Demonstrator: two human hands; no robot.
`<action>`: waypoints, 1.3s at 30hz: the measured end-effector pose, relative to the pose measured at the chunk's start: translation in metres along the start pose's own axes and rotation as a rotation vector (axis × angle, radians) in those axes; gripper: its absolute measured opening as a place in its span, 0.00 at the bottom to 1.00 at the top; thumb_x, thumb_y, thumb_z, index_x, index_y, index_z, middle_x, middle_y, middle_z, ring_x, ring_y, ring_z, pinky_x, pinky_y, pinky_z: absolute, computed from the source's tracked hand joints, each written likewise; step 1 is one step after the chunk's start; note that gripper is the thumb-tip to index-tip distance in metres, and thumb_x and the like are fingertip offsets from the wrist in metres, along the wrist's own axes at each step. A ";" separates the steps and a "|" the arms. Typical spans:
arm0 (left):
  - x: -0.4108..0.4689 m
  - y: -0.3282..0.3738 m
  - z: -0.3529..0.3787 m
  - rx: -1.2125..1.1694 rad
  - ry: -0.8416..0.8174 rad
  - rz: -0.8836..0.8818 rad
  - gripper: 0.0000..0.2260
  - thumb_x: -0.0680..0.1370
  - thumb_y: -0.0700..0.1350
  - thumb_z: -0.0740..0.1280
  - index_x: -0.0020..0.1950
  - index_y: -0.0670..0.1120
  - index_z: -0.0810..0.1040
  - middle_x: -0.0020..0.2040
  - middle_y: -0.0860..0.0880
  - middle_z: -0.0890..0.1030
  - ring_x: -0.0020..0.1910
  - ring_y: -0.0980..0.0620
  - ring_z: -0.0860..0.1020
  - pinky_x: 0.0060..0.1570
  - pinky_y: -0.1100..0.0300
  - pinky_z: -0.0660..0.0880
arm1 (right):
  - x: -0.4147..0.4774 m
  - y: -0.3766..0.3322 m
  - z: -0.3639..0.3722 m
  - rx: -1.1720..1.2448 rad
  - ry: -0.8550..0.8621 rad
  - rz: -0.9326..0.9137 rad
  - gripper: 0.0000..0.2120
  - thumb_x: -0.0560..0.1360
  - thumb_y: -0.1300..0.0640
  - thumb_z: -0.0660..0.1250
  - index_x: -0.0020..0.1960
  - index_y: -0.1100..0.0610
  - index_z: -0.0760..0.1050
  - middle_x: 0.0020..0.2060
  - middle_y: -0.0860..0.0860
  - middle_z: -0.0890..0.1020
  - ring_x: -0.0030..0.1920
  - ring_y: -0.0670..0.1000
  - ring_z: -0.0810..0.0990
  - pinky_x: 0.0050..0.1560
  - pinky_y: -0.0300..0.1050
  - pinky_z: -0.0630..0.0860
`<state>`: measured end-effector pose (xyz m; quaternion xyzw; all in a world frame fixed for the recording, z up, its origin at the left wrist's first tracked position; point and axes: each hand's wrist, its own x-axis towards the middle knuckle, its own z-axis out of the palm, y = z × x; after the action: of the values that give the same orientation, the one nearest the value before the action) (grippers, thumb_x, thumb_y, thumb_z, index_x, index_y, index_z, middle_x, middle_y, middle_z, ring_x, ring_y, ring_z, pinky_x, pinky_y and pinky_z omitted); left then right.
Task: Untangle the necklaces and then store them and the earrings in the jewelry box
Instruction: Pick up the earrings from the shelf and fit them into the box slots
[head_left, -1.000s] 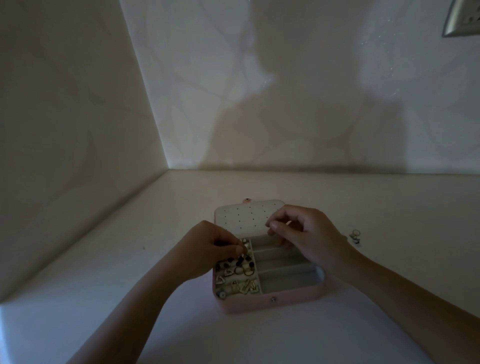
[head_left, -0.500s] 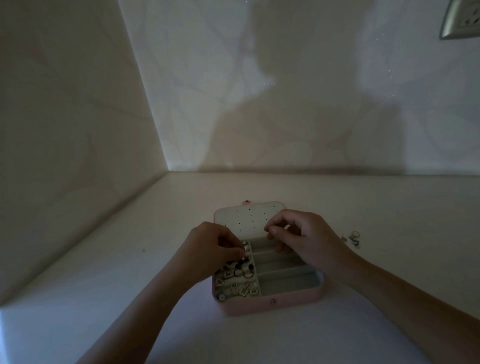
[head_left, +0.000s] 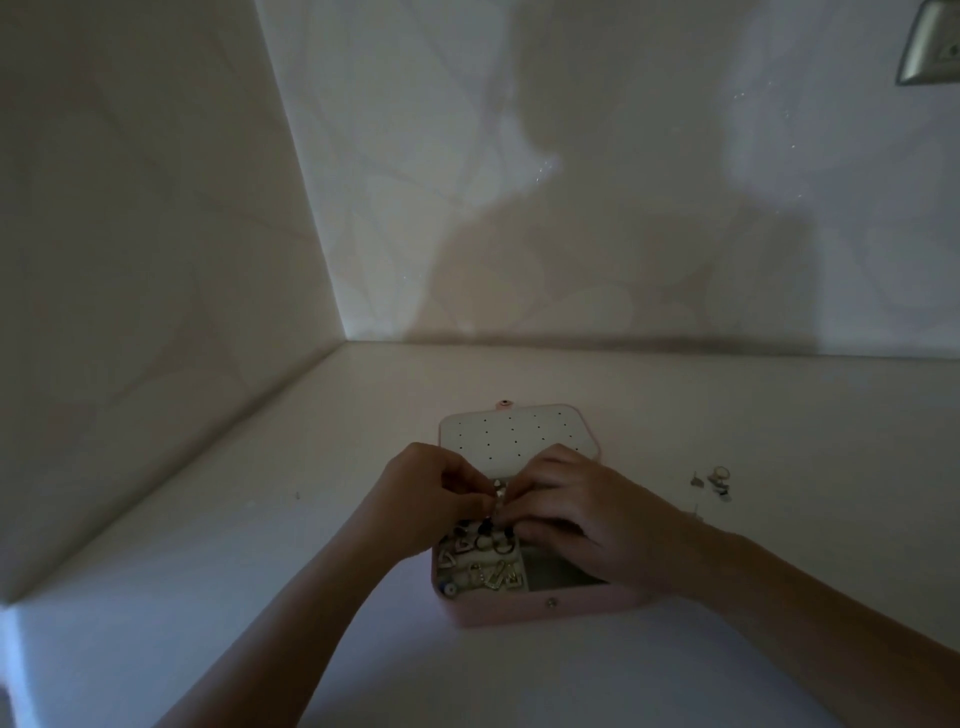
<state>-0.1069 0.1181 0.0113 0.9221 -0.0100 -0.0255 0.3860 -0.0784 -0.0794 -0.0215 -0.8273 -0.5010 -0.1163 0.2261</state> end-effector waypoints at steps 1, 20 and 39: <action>0.000 0.000 0.000 0.005 0.000 0.003 0.06 0.73 0.43 0.73 0.39 0.53 0.80 0.40 0.55 0.82 0.40 0.62 0.79 0.34 0.73 0.72 | 0.000 0.000 0.001 -0.007 -0.002 -0.006 0.14 0.79 0.49 0.60 0.58 0.51 0.81 0.51 0.47 0.80 0.55 0.46 0.73 0.55 0.44 0.73; -0.002 -0.001 0.007 0.112 0.084 0.082 0.04 0.73 0.44 0.73 0.41 0.53 0.81 0.40 0.56 0.82 0.40 0.62 0.80 0.36 0.74 0.74 | 0.001 0.000 0.001 0.010 -0.014 0.007 0.15 0.80 0.50 0.57 0.56 0.52 0.81 0.51 0.48 0.81 0.53 0.49 0.76 0.53 0.48 0.75; -0.004 0.002 0.000 0.386 0.090 0.112 0.09 0.75 0.55 0.69 0.47 0.51 0.83 0.36 0.59 0.73 0.34 0.62 0.72 0.30 0.72 0.64 | 0.001 -0.002 0.001 0.029 -0.027 0.032 0.15 0.79 0.51 0.57 0.56 0.52 0.81 0.51 0.48 0.80 0.53 0.49 0.76 0.52 0.50 0.75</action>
<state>-0.1113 0.1171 0.0126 0.9772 -0.0488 0.0398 0.2027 -0.0797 -0.0779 -0.0214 -0.8333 -0.4924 -0.0940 0.2331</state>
